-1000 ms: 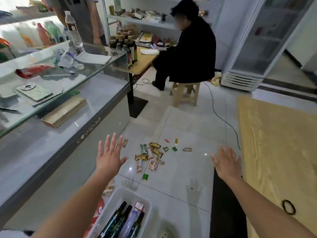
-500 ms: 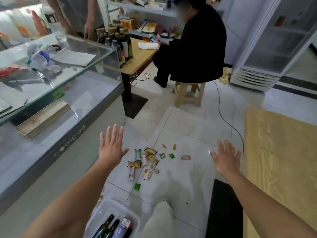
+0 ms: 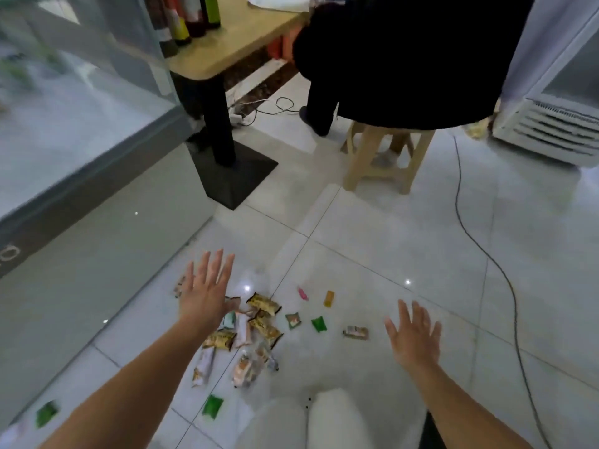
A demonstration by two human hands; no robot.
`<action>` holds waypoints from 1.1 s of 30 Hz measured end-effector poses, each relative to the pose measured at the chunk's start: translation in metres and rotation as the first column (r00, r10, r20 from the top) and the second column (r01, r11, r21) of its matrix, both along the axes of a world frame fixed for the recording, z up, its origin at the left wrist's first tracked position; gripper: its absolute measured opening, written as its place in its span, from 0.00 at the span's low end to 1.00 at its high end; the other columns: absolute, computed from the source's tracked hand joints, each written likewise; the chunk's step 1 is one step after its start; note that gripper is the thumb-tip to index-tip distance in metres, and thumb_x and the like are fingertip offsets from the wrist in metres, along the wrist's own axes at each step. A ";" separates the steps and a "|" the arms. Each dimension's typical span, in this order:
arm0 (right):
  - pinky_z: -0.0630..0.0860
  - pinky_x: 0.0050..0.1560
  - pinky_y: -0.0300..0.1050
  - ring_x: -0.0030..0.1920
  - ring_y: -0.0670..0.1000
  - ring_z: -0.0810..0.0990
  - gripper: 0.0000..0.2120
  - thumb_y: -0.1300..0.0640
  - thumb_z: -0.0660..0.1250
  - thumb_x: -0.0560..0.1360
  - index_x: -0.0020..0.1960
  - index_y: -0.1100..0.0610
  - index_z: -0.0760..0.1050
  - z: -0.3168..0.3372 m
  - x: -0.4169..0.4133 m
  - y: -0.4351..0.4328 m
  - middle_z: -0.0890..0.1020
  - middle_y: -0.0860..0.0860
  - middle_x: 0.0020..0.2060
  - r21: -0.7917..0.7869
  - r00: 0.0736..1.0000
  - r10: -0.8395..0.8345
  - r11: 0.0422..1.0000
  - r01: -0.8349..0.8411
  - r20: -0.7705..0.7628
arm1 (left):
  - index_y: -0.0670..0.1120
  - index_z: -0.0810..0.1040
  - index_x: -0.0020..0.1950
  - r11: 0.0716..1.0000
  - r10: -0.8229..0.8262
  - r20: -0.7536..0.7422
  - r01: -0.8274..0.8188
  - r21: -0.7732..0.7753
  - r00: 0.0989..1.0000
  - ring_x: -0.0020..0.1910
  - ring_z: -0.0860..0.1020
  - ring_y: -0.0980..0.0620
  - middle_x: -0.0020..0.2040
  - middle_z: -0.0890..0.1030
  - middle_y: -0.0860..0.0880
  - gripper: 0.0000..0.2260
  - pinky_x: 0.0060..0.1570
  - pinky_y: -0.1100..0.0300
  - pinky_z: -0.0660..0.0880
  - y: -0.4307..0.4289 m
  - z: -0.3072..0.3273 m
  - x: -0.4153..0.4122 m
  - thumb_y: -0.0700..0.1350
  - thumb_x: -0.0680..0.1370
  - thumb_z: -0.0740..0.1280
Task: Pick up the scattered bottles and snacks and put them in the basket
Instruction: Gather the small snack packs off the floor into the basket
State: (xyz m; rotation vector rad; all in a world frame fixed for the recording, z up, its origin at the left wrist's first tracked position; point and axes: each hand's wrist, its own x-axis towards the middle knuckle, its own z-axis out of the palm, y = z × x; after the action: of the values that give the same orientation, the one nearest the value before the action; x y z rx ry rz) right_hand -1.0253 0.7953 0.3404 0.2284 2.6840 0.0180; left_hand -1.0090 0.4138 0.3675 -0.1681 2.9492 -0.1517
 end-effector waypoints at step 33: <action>0.75 0.31 0.51 0.35 0.61 0.76 0.21 0.46 0.54 0.72 0.49 0.64 0.69 -0.514 -0.090 0.014 0.75 0.61 0.38 0.056 0.887 0.387 0.921 -0.386 -0.253 | 0.38 0.75 0.52 0.988 -0.013 -0.074 0.024 0.154 0.997 0.55 0.72 0.39 0.51 0.77 0.39 0.15 0.57 0.47 0.70 0.024 -0.500 -0.077 0.40 0.68 0.70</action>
State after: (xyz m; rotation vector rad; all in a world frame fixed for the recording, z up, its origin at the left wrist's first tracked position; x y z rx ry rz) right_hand -1.1151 0.8094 -0.1739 -0.3332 2.9455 0.1241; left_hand -1.0858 0.4381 -0.1329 -0.1270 3.0196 0.0825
